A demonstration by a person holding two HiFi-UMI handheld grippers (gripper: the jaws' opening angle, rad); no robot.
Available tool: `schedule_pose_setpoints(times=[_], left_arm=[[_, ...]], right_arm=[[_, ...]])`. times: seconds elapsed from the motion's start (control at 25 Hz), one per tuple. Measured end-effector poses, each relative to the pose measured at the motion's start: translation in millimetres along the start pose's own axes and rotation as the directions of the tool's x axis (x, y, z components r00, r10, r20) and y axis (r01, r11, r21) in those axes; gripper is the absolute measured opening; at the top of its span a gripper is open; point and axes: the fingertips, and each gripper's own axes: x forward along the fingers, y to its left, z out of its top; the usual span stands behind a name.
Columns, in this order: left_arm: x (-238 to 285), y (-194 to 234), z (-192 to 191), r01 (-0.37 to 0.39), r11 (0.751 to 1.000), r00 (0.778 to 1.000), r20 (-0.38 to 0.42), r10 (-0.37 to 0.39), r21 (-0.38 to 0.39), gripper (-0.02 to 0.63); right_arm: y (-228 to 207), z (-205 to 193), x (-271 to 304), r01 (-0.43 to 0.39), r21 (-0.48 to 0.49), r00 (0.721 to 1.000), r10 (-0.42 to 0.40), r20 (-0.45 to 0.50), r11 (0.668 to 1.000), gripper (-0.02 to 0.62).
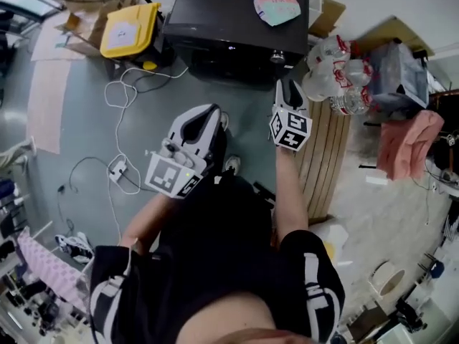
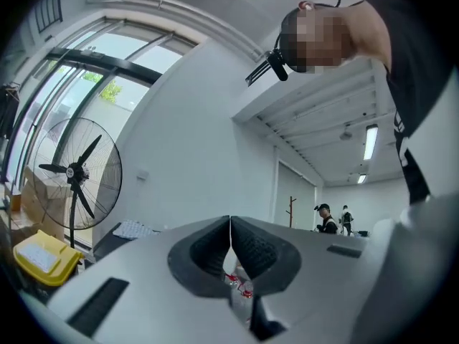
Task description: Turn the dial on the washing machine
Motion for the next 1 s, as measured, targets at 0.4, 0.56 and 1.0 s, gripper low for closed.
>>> schedule_pose_setpoints(times=[0.4,0.56,1.0], left_arm=[[-104,-21,39,-0.059,0.997,0.997,0.056,0.057,0.040,0.023],[-124,-13,36,-0.067,0.996,0.997,0.043,0.064,0.067,0.023],[-149,7,23,-0.034,0.999,0.999,0.019,0.034,0.032,0.023]], right_arm=[[92,50,-176,-0.078,-0.029,0.986,0.081,0.147,0.997,0.041],[123,44,-211,-0.089,-0.031,0.984,0.093,0.149,0.996,0.035],[173,30,-228,-0.092,-0.039,0.986,0.096,0.137,0.995,0.025]])
